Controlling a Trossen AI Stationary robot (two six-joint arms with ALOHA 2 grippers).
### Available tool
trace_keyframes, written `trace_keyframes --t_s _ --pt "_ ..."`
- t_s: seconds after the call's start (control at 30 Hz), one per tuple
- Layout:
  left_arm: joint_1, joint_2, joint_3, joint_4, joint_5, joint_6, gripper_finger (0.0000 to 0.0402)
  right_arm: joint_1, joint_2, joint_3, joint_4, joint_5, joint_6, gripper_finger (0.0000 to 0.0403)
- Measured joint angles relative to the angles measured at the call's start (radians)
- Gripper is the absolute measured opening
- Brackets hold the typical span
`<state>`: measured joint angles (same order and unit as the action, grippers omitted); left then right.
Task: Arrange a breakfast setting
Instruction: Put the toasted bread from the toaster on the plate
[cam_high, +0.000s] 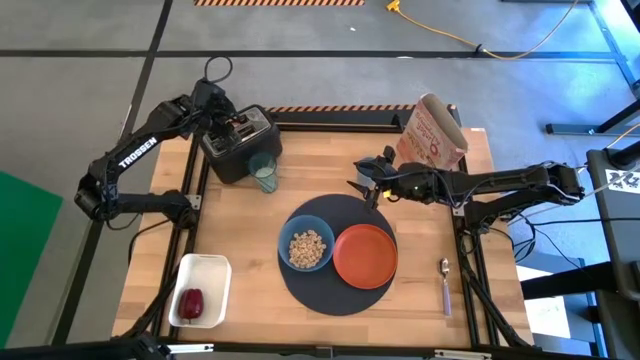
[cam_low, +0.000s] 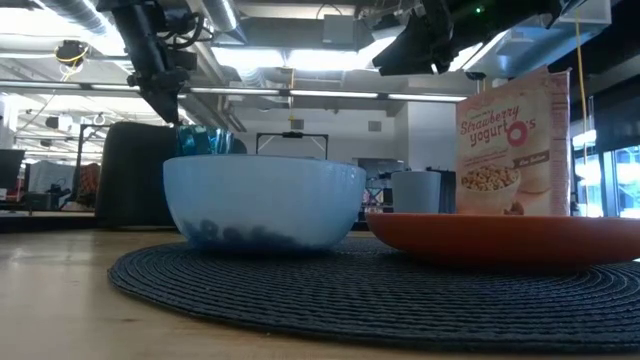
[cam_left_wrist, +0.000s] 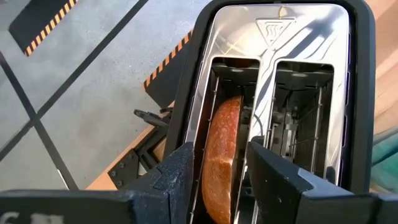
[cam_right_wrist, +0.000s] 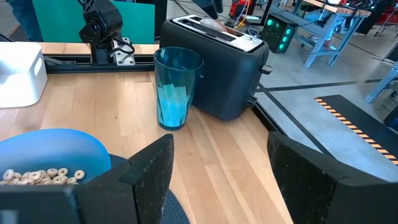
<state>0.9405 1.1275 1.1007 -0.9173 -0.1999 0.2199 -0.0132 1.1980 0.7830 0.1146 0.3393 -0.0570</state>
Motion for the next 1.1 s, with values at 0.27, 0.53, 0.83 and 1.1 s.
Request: trace_keyframes --t_s 0.27,0.53,0.83,1.1 --pt "0.002 0.0 -0.034 0.014 -0.004 0.0 0.0144 0.0 0.0 0.0 0.01 -0.019 0.0 0.025" --pt "0.002 -0.002 -0.07 0.042 -0.023 0.007 0.0144 0.0 0.0 0.0 0.013 -0.018 0.0 0.025" --pt "0.003 0.002 -0.075 0.04 -0.032 0.019 0.007 0.0 0.0 0.0 0.017 -0.018 0.0 0.025" --pt "0.002 0.0 -0.075 0.043 -0.07 0.004 0.004 0.0 0.0 0.0 0.017 -0.019 0.0 0.025"
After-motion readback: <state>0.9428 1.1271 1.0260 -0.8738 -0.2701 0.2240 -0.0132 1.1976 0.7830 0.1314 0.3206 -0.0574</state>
